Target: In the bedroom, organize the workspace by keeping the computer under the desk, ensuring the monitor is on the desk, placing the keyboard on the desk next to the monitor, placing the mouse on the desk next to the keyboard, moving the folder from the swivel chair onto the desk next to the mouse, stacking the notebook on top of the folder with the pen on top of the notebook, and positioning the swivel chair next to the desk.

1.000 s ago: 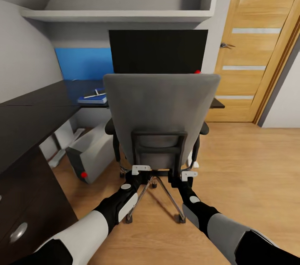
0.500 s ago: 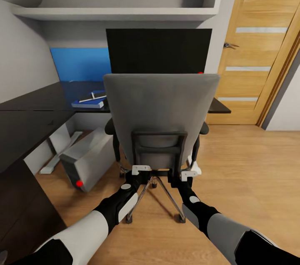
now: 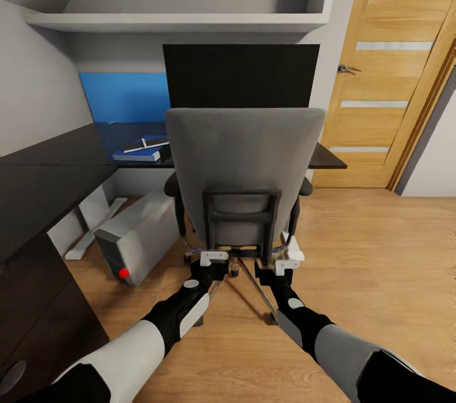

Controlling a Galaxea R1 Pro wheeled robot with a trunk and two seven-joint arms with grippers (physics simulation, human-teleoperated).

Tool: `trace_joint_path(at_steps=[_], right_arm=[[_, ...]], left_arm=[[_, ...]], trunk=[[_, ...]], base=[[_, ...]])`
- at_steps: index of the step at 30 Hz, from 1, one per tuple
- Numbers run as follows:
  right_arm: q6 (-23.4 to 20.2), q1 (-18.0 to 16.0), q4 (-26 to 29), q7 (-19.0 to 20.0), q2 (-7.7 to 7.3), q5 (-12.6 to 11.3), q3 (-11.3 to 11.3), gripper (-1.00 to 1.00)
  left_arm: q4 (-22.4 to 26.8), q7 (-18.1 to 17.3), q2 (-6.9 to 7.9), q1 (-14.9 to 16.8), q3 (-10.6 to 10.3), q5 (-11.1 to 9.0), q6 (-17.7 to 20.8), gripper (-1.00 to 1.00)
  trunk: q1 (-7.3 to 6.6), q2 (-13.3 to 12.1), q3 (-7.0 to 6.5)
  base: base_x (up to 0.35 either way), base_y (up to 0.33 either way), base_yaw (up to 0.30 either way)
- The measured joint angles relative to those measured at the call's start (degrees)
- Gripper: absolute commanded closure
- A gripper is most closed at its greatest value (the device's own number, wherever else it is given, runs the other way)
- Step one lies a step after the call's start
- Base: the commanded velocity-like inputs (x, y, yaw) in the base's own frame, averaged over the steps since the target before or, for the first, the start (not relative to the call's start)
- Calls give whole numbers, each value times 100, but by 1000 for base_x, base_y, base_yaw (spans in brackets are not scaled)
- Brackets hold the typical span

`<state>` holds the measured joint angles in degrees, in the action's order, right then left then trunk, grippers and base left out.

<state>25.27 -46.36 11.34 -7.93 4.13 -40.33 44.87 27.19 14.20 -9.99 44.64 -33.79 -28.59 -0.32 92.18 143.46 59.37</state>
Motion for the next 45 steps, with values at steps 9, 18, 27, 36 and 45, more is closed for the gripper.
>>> trace_joint_path(at_steps=[9,18,27,36,45], right_arm=[[0,0,0,0,0,1,3,-100],[0,0,0,-2,3,1,8,-100],[4,0,21,0,1,-15,-6,-100],[-24,0,42,0,1,-34,-31,-100],[8,-1,17,-3,-8,-28,-38,-100]], left_arm=[[0,2,1,-1,0,0,0,-100],[0,9,1,0,1,-8,0,-100],[0,9,1,-1,0,-9,8,-100],[0,17,1,1,0,-16,8,-100],[14,40,-1,0,18,-55,23,-100]], trunk=[[0,0,0],[0,0,0],[0,0,0],[-23,-12,-199],[-50,-24,-399]], base=[[-329,0,0],[-333,0,0],[-334,0,0],[-335,0,0],[-27,0,0]])
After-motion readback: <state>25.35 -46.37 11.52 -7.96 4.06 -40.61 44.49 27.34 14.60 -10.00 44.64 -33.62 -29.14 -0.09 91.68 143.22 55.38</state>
